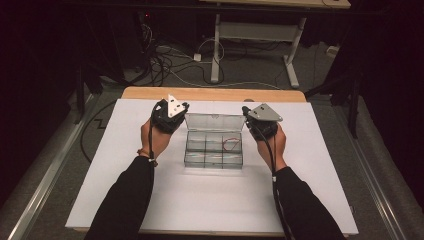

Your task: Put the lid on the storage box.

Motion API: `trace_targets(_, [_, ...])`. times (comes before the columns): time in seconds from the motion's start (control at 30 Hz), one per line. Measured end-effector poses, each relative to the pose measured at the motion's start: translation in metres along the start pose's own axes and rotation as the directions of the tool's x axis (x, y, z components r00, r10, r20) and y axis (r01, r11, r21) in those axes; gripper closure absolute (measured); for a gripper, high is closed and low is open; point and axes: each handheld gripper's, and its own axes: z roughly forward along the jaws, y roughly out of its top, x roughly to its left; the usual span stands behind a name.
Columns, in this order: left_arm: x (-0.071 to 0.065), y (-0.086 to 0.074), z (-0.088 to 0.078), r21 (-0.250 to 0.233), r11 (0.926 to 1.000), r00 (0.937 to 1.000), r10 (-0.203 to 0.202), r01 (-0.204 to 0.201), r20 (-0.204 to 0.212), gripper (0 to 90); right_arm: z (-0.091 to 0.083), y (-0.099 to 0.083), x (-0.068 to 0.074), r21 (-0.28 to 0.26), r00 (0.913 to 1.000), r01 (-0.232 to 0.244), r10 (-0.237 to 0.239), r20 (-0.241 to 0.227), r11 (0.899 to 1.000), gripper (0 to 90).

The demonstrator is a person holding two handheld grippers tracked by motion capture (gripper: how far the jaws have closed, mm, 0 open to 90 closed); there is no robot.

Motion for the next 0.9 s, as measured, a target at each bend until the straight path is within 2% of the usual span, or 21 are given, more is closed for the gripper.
trace_targets(0.6, [-0.006,-0.008,-0.006,-0.017,0.9998,0.9999,-0.014,0.014,0.006,83.7,-0.008,-0.007,0.005,-0.014,0.9996,-0.025,0.025,-0.014,1.000,90.0])
trace_targets(0.73, [-0.008,-0.009,-0.007,-0.021,0.9997,0.9999,-0.013,0.013,0.000,83.7,-0.010,-0.009,0.006,-0.015,0.9996,-0.025,0.024,-0.017,1.000,90.0])
trace_targets(0.8, [-0.010,-0.009,-0.008,-0.019,0.9998,0.9998,0.000,0.000,-0.018,83.6,-0.011,-0.010,0.007,-0.016,0.9995,-0.026,0.026,-0.018,1.000,90.0])
trace_targets(0.9, [-0.012,-0.010,-0.009,-0.023,0.9997,0.9997,-0.006,0.005,-0.023,83.6,-0.012,-0.011,0.008,-0.015,0.9995,-0.025,0.025,-0.017,1.000,90.0])
